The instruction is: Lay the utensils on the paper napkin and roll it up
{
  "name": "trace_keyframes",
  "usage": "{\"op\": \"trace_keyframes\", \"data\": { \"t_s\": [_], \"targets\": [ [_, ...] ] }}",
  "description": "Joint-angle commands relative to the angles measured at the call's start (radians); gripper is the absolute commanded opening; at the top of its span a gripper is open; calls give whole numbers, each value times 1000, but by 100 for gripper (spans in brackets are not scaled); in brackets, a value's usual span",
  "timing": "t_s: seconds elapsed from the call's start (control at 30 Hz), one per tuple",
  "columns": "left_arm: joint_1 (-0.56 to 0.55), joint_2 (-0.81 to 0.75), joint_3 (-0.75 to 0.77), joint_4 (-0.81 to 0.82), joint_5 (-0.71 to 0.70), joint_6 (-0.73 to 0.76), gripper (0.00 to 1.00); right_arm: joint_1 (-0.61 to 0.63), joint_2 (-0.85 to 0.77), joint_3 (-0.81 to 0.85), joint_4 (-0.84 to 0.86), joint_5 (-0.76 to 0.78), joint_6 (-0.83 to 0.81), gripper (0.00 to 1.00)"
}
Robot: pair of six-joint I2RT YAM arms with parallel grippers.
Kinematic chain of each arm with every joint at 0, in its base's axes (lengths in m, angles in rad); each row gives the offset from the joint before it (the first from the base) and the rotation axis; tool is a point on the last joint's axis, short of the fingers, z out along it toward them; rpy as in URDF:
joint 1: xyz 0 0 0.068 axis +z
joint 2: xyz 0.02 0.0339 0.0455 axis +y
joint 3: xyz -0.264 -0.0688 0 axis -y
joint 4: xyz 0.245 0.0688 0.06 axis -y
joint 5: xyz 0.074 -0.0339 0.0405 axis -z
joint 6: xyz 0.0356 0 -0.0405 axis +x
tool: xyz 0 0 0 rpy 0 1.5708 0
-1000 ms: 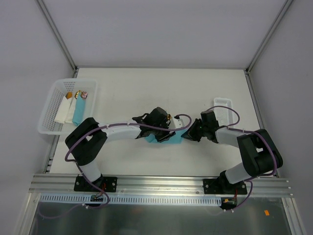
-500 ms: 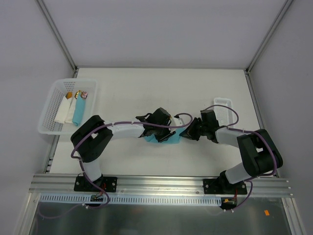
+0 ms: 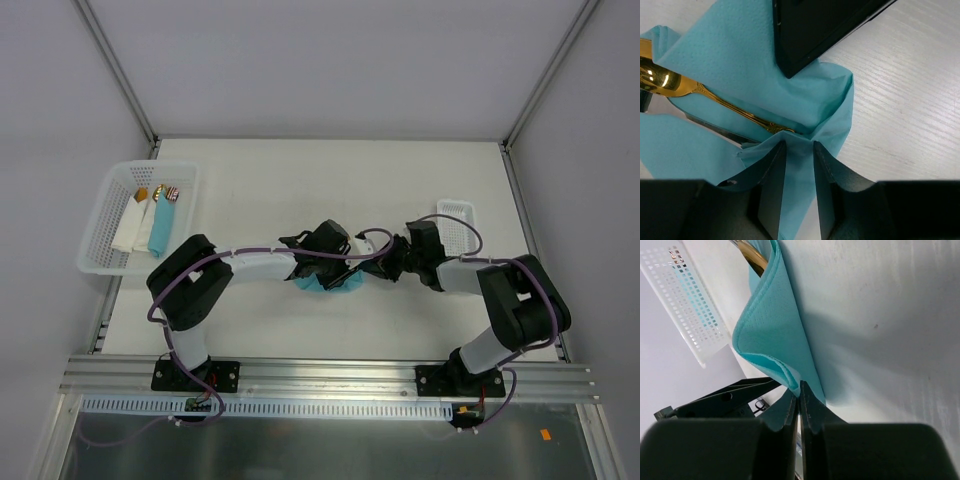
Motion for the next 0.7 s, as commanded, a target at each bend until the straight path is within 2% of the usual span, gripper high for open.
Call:
{"op": "trace_keyframes", "data": {
  "t_s": [0.0, 0.13, 0.17, 0.27, 0.5, 0.67],
  "targets": [
    [5, 12, 27, -8, -5, -22, 28, 17, 27, 7, 119, -41, 98, 6],
    [8, 14, 28, -9, -2, -31, 28, 20, 36, -5, 120, -38, 119, 23],
    [11, 15, 30, -9, 1, -34, 28, 19, 33, -13, 120, -37, 117, 30],
    [15, 15, 30, -9, 1, -39, 28, 14, 18, -51, 122, -29, 109, 38],
    [26, 14, 28, -12, 7, -43, 28, 14, 24, -122, 194, -35, 111, 41],
    [28, 14, 28, -11, 13, -46, 28, 9, 7, -160, 192, 8, 85, 49]
  ]
}}
